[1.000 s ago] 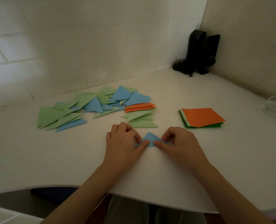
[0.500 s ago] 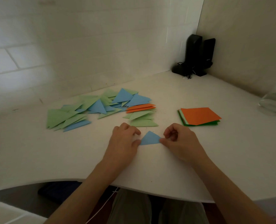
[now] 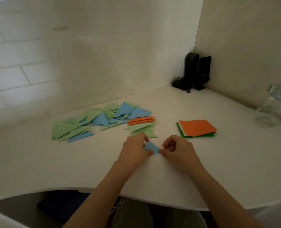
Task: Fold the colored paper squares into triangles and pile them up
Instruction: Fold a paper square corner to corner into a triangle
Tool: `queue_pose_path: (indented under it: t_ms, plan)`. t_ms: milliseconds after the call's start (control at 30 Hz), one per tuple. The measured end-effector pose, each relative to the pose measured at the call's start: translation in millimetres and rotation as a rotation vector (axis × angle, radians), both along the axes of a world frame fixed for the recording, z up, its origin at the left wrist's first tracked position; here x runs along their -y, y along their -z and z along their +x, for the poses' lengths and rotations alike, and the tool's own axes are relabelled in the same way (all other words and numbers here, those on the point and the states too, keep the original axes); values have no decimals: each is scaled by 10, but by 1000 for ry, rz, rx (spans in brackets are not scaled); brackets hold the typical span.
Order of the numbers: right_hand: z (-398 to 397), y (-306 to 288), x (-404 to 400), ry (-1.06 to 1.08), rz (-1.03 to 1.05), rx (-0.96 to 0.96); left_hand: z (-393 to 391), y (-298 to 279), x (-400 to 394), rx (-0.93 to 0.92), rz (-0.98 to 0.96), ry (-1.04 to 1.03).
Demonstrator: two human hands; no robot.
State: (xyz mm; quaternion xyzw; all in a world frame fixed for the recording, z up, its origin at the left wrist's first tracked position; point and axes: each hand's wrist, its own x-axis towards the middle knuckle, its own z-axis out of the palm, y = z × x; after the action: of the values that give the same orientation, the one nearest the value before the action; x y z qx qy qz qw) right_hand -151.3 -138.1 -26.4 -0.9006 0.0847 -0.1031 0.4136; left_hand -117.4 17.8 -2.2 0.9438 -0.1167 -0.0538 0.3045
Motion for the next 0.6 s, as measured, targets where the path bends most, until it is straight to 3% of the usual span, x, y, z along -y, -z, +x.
queue_pose_path:
  t_ms: [200, 333, 500, 600]
  plan:
    - [-73, -47, 173, 44, 108, 221, 226, 2, -242, 90, -197, -66]
    - [-28, -123, 536, 111, -238, 405, 616, -63, -467, 184, -253, -193]
    - [125, -82, 874, 77, -466, 67, 970, -18, -495, 176, -247, -242]
    - [148, 6, 923, 74, -561, -8, 1068, 34, -446, 172, -212, -232]
